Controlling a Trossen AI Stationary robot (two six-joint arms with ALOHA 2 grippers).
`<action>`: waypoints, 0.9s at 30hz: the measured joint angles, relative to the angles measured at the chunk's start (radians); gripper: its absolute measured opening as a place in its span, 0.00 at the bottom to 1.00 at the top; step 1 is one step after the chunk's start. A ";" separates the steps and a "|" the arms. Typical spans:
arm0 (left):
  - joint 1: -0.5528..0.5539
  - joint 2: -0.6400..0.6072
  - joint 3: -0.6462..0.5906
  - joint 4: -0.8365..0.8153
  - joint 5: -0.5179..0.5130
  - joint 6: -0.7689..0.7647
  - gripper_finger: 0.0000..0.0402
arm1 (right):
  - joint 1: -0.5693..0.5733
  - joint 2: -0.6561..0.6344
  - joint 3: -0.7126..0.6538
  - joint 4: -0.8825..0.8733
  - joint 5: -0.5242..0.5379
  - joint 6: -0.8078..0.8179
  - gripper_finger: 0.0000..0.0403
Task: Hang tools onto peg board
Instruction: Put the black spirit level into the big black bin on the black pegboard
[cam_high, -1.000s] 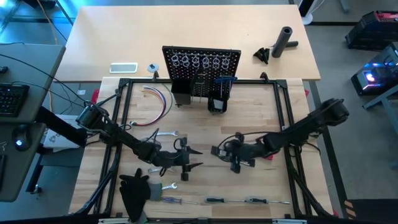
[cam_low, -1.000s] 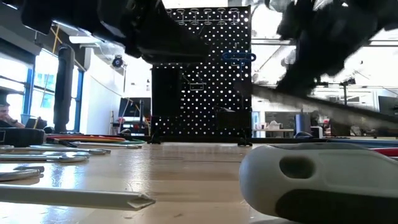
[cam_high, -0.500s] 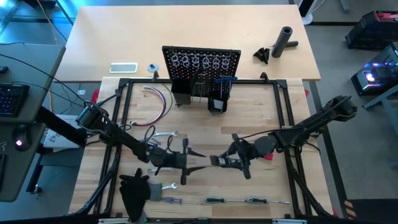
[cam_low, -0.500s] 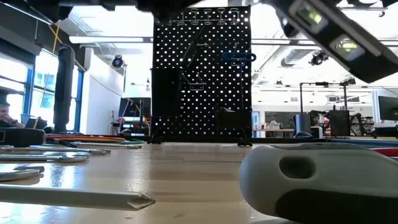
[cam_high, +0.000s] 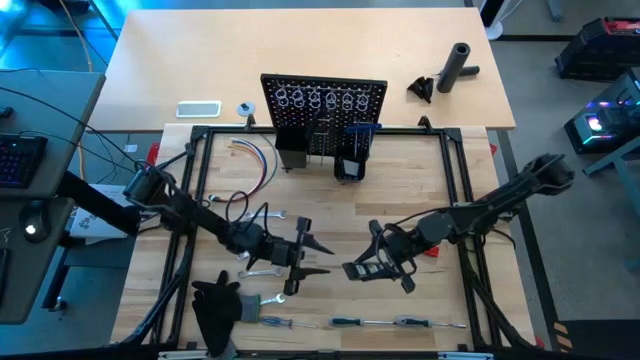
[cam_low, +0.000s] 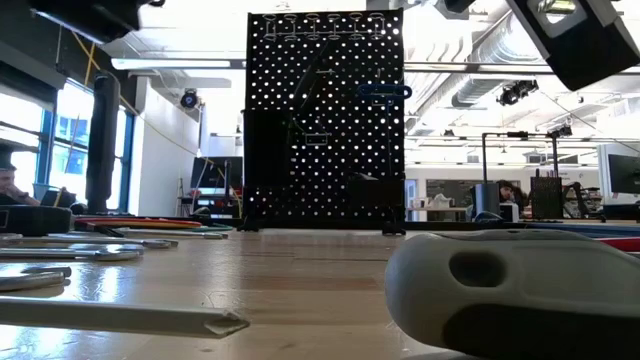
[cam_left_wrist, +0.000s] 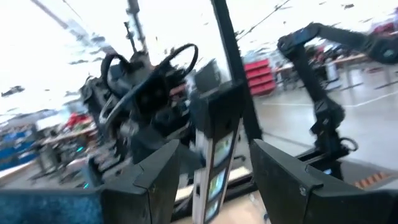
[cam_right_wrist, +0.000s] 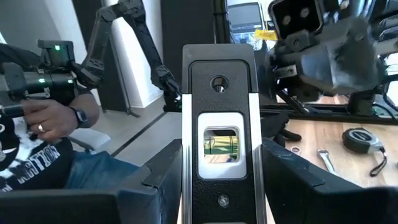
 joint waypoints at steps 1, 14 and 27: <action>0.009 0.000 0.011 -0.010 0.025 -0.003 0.47 | 0.000 0.004 0.000 0.005 -0.004 0.000 0.42; 0.075 0.000 0.172 -0.255 0.233 0.023 0.47 | 0.000 0.074 0.000 0.132 -0.085 0.005 0.42; 0.092 0.025 0.288 -0.422 0.366 0.048 0.47 | -0.014 0.074 0.000 0.152 -0.090 0.003 0.42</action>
